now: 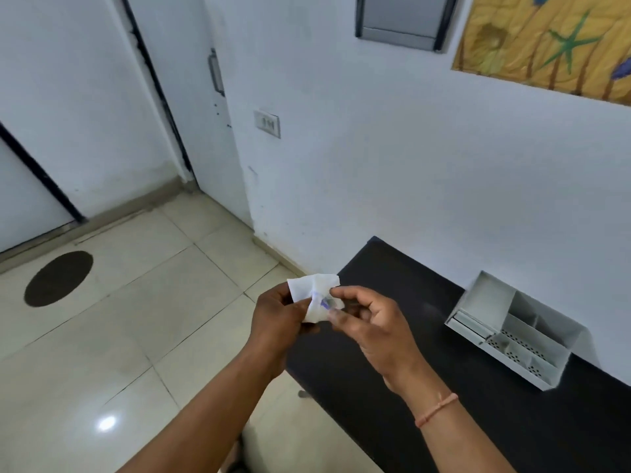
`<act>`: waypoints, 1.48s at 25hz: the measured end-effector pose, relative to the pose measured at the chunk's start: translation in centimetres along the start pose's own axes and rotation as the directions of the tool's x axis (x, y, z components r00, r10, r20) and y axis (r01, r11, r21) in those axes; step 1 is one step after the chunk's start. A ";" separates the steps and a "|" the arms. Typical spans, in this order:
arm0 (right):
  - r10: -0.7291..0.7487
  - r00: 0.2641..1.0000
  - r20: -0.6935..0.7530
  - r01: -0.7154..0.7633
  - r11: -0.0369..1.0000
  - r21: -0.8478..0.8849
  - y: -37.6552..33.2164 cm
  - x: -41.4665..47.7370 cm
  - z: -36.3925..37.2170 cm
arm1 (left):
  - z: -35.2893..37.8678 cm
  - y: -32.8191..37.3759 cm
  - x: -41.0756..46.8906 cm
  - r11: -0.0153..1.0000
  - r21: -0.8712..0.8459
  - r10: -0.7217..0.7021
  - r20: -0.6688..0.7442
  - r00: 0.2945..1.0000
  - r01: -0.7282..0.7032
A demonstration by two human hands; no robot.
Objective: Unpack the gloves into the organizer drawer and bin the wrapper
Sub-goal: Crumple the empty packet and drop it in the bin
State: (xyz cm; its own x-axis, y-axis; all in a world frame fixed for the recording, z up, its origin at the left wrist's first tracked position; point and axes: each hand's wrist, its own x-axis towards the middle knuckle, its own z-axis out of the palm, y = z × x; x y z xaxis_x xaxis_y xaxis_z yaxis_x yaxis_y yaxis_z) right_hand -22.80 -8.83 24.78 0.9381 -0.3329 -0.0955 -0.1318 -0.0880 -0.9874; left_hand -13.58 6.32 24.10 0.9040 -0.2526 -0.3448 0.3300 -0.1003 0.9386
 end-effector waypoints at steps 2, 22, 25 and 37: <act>-0.010 0.999 -0.053 0.007 0.998 -0.057 -0.7 2.6 2.8 | -2.5 0.8 2.0 0.999 -0.036 0.009 0.027 1.000 -0.008; 0.319 0.835 -0.448 -0.181 0.928 0.325 0.0 26.9 20.6 | -20.2 6.9 32.1 0.981 0.153 -0.166 0.320 0.933 0.122; 0.462 0.782 -0.419 -0.187 0.814 0.550 1.6 30.8 19.1 | -18.9 6.2 36.7 0.955 0.229 -0.257 0.333 0.907 0.187; 0.744 0.498 -0.446 -0.092 0.557 0.826 9.4 42.0 19.3 | -12.1 5.0 53.5 0.846 0.466 -0.478 0.442 0.759 0.261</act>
State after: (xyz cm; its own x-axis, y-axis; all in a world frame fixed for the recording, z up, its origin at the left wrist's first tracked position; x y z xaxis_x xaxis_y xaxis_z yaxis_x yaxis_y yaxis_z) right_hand 21.51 -5.54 9.05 0.2260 -0.6501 -0.7255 0.1048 0.7566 -0.6454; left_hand 39.71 3.93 10.39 0.4087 -0.5691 -0.7135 0.3887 -0.5988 0.7002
